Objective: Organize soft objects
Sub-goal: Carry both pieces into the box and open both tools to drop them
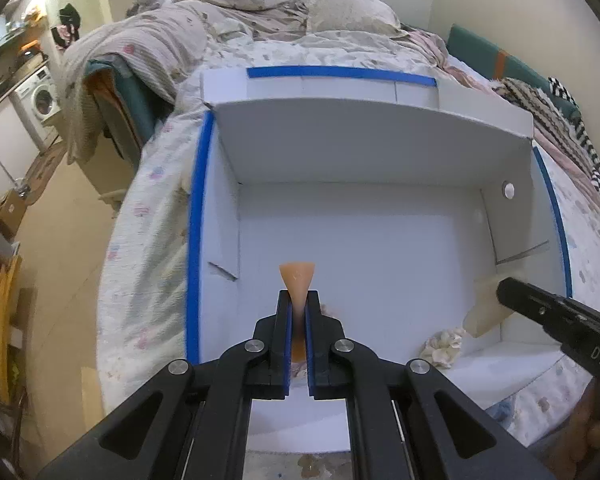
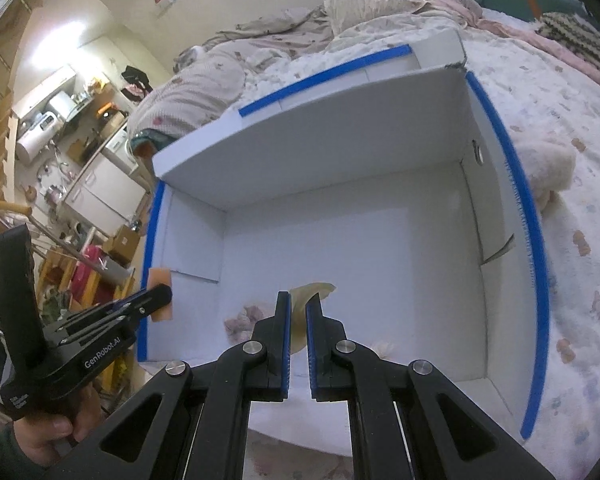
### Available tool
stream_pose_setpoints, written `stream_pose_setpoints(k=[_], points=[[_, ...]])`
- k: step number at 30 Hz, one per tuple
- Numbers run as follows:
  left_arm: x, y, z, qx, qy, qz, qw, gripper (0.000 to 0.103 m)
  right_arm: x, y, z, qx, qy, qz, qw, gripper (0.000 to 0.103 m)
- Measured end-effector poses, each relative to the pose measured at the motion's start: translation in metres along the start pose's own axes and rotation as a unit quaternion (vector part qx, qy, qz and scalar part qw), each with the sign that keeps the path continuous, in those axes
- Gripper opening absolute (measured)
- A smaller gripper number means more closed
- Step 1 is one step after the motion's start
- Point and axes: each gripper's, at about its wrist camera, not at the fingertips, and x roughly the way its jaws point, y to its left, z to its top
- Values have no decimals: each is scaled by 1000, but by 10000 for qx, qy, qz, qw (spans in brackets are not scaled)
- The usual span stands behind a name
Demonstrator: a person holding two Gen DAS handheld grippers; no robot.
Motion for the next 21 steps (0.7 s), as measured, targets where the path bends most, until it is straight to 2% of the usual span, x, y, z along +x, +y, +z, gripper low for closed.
stream_pose_setpoints(k=[8,21], points=[[27,-1,-7,-69,303,-111,9995,5,25,-3,-8,-180,384,-344,9985,9],[34,-4,-13,19,328,-87,9994,6,38,-6,-16,-296,647,-600,9957,9]])
